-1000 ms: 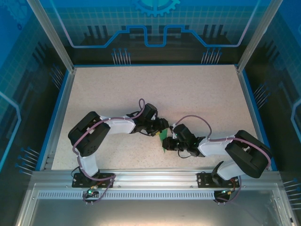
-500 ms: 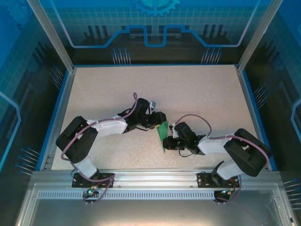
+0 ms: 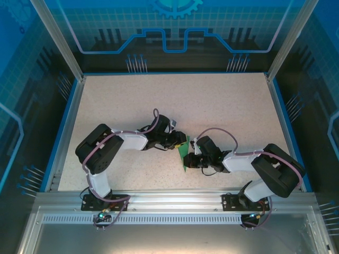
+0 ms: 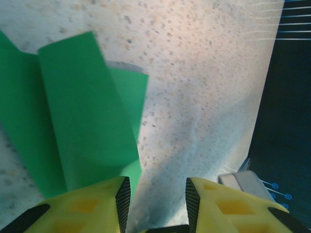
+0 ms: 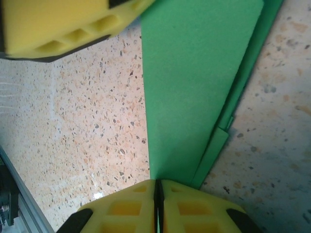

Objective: Fold a paper plane with a square sheet of paper (pick it up from the middle)
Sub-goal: Fold the wing for the fifth time at the center of the table.

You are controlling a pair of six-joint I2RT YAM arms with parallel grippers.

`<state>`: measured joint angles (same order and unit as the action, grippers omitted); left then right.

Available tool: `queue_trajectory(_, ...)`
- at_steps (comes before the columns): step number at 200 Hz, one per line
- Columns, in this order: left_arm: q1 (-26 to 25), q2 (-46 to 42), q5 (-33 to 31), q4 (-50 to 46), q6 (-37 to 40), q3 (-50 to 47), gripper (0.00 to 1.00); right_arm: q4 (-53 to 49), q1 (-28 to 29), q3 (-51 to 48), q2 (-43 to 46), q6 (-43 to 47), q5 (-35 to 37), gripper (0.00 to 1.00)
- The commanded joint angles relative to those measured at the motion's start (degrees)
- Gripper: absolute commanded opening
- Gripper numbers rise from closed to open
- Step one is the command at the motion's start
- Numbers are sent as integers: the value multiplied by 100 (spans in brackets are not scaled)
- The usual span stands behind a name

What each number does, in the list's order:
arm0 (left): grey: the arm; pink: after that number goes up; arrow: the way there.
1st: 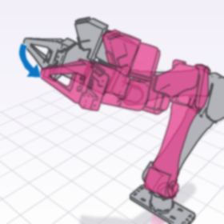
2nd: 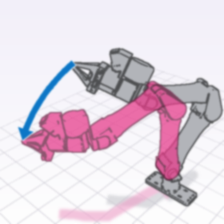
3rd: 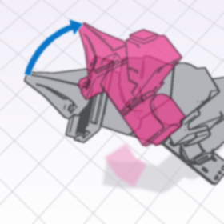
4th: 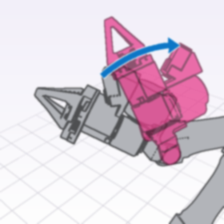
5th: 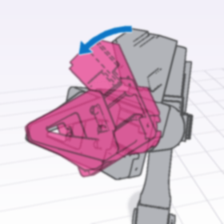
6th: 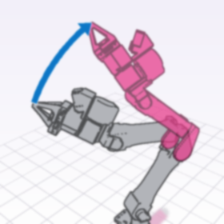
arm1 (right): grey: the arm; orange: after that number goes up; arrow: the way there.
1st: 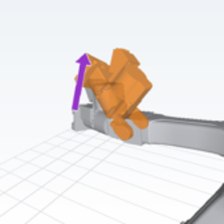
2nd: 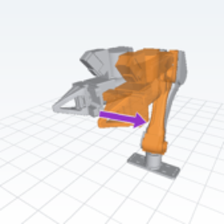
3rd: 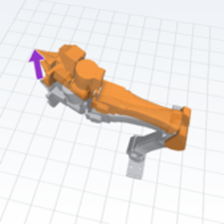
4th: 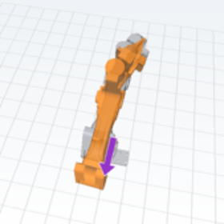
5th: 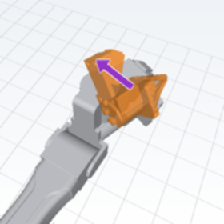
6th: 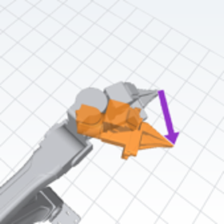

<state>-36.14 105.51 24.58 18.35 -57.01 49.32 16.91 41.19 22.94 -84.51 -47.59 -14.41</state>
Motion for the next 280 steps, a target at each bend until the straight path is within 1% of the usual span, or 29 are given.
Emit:
queue_trajectory(1, 74, 207, 75, 72, 164, 97, 39, -716, -53, -105, -311, 190, 178, 11)
queue_trajectory(32, 201, 307, -9, 20, 231, 146, 40, -1007, -52, -71, -340, 300, 238, 11)
queue_trajectory(98, 410, 583, 34, -325, 544, 551, 41, -1238, -54, 4, -590, 500, 80, 11)
queue_trajectory(153, 568, 664, 44, -550, 702, 809, 42, -1260, -50, 105, -844, 559, -2, 10)
queue_trajectory(183, 676, 863, 118, -602, 846, 983, 42, -1262, -51, 114, -865, 562, -8, 10)
queue_trajectory(225, 891, 1063, 188, -573, 975, 1017, 42, -1295, -50, 100, -843, 558, 26, 9)
queue_trajectory(249, 1056, 1051, 257, -701, 1083, 1101, 43, -1277, -50, 105, -865, 558, 28, 9)
queue_trajectory(280, 1284, 1046, 396, -991, 1245, 1433, 44, -1306, -54, 140, -839, 567, 23, 9)
